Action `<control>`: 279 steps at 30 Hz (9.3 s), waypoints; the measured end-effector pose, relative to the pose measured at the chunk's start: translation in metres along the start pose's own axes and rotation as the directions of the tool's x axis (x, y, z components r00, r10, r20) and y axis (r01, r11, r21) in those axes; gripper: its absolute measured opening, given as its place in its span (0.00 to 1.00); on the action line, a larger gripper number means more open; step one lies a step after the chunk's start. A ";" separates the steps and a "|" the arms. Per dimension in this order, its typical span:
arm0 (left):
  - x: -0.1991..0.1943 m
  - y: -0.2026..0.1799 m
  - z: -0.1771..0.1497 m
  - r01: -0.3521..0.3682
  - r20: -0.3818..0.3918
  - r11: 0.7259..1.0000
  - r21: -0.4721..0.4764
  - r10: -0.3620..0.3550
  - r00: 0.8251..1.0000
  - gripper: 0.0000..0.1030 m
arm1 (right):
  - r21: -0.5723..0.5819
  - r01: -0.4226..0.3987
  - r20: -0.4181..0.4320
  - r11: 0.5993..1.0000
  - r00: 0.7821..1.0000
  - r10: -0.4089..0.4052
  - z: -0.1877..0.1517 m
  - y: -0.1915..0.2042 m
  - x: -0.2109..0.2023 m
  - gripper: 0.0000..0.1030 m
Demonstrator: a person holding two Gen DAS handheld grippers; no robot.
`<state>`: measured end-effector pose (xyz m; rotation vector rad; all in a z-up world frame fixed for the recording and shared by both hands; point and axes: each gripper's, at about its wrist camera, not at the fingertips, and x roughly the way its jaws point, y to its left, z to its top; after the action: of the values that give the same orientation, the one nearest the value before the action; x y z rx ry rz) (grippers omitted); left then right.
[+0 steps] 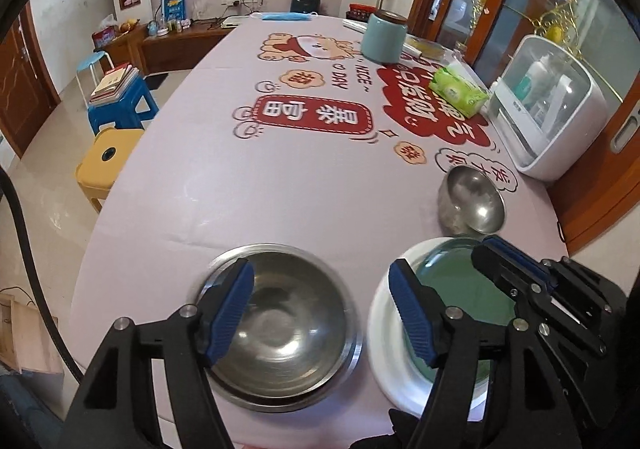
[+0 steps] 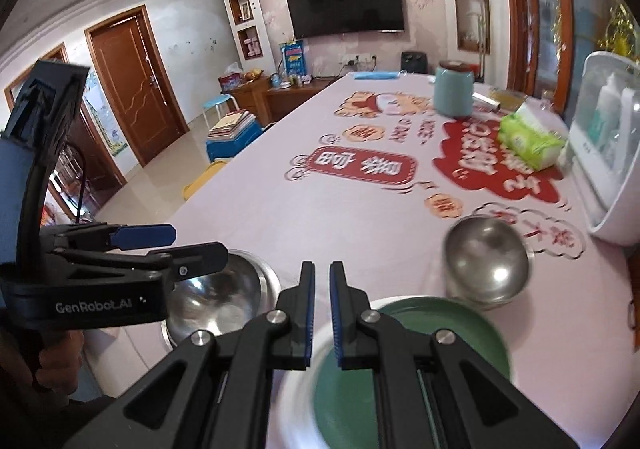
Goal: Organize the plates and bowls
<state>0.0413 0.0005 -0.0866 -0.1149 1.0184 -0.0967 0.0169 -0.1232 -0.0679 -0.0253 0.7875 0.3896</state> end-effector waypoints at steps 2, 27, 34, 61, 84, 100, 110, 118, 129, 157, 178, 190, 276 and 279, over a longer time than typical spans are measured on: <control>0.003 -0.016 0.000 0.002 -0.004 1.000 0.013 -0.002 1.000 0.67 | -0.033 0.010 0.019 0.999 1.000 -0.009 -0.002 -0.006 -0.008 0.07; 0.063 -0.138 0.025 0.025 -0.022 0.999 0.031 -0.024 0.999 0.79 | 0.001 0.073 0.007 0.997 0.997 -0.073 -0.021 -0.127 -0.017 0.46; 0.088 -0.150 0.035 0.015 -0.056 0.999 0.048 -0.012 0.998 0.79 | 0.100 0.092 -0.026 0.991 0.996 -0.090 -0.024 -0.159 0.001 0.46; 0.187 -0.152 0.047 0.048 -0.259 0.999 -0.003 -0.047 0.965 0.66 | 0.254 0.029 -0.155 0.967 0.988 0.011 -0.039 -0.202 0.066 0.45; 0.182 -0.165 0.048 0.128 -0.232 0.991 0.044 -0.115 0.966 0.16 | 0.292 0.038 -0.165 0.956 0.986 0.011 -0.040 -0.213 0.069 0.18; 0.149 -0.164 0.047 0.143 -0.145 0.988 0.051 -0.134 0.980 0.15 | 0.250 0.053 -0.107 0.967 0.994 -0.027 -0.034 -0.200 0.044 0.15; 0.118 -0.156 0.042 0.154 -0.067 0.987 0.041 -0.151 0.986 0.15 | 0.200 0.054 -0.059 0.978 0.997 -0.043 -0.028 -0.183 0.023 0.15; 0.092 -0.143 0.033 0.140 -0.007 0.990 0.025 -0.140 0.990 0.15 | 0.137 0.039 -0.029 0.990 0.999 -0.035 -0.023 -0.161 0.012 0.15; 0.059 -0.114 0.012 0.117 0.054 0.993 -0.035 -0.115 0.992 0.15 | 0.038 0.000 -0.007 0.999 1.000 0.001 -0.021 -0.123 0.000 0.15; 0.003 0.014 -0.027 0.006 0.075 0.985 -0.175 0.008 0.997 0.22 | -0.119 -0.152 -0.043 0.981 0.988 0.148 -0.008 0.010 0.028 0.15; 0.012 0.089 -0.028 0.027 -0.021 0.993 -0.116 -0.030 0.999 0.32 | -0.021 -0.103 -0.136 0.994 0.986 0.099 -0.021 0.077 0.060 0.15; 0.016 0.096 -0.018 0.110 -0.039 0.992 0.061 -0.108 0.993 0.45 | 0.115 0.025 -0.111 0.993 0.994 -0.012 -0.036 0.090 0.061 0.17; 0.155 0.118 0.000 0.426 -0.633 0.905 -0.014 -0.338 0.697 0.42 | 0.412 0.110 -0.382 0.904 0.922 0.061 -0.052 0.062 0.119 0.38; 0.156 0.118 -0.001 0.405 -0.633 0.913 -0.041 -0.338 0.697 0.42 | 0.393 0.085 -0.391 0.916 0.917 0.083 -0.050 0.059 0.120 0.38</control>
<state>0.1248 0.0966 -0.2352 -0.2045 1.6570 -0.5981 0.0380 -0.0367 -0.1793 0.2915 1.2660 0.2139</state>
